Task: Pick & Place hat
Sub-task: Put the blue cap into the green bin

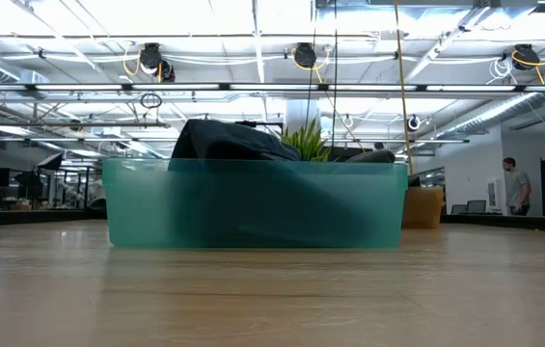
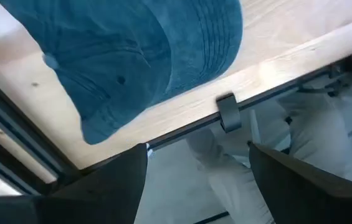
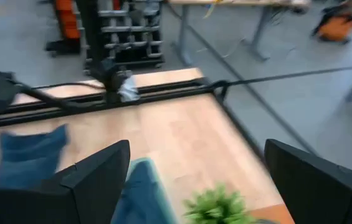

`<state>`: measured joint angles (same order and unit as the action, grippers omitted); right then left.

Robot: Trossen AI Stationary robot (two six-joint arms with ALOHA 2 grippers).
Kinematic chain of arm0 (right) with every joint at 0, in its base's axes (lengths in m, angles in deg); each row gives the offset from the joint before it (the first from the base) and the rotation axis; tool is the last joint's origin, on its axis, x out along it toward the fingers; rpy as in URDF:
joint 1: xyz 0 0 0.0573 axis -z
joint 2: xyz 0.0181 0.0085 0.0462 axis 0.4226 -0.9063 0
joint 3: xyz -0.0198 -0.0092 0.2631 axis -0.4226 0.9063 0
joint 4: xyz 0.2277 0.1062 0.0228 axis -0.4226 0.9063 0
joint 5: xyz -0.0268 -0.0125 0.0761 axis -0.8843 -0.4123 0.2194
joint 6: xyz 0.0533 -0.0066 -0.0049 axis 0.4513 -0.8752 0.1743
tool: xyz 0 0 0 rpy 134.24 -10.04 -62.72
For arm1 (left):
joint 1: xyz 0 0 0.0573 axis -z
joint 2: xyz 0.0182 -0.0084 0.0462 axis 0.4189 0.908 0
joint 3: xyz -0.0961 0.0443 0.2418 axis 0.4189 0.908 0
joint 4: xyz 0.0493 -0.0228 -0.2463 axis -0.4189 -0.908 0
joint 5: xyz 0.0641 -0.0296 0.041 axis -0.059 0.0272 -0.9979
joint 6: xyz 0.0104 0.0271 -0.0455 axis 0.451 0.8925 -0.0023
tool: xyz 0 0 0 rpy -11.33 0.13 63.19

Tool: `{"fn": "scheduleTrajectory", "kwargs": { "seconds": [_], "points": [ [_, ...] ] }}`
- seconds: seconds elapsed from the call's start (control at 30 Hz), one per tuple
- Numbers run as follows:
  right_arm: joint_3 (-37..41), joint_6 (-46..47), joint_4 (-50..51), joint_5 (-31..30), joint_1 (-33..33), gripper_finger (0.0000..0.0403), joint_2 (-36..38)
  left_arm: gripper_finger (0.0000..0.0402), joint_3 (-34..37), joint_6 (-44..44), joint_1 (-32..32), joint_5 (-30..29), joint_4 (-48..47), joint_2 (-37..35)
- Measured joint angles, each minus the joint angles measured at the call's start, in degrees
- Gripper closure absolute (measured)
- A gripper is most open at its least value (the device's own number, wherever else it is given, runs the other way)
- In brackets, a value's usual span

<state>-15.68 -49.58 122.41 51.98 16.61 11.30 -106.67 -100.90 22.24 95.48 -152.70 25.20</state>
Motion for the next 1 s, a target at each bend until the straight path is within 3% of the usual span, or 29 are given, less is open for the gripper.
{"fn": "scheduleTrajectory", "kwargs": {
  "seconds": [0.13,0.23,0.67,0.9,1.0],
  "points": [
    [2.7,2.7,-1.4,5.4,-0.1,0.0046,0.3,0.0117,0.3,-5.9,0.5,0.0,0.3,2.5],
    [7.2,3.3,-5.2,6.0,-1.1,0.0046,0.4,0.0117,1.8,-8.7,0.5,0.0,0.3,4.1],
    [29.9,1.9,-31.7,7.1,-7.4,0.0046,0.4,0.0117,11.4,-7.0,0.2,0.0,4.5,6.9],
    [36.4,1.8,-41.2,7.1,-10.0,0.0046,0.4,0.0119,17.5,-3.7,-0.2,-2.5,16.6,6.7],
    [36.9,0.7,-43.1,7.0,-10.9,0.0046,0.4,0.0141,18.1,-3.7,-0.4,-2.7,17.7,6.7]
  ]
}}
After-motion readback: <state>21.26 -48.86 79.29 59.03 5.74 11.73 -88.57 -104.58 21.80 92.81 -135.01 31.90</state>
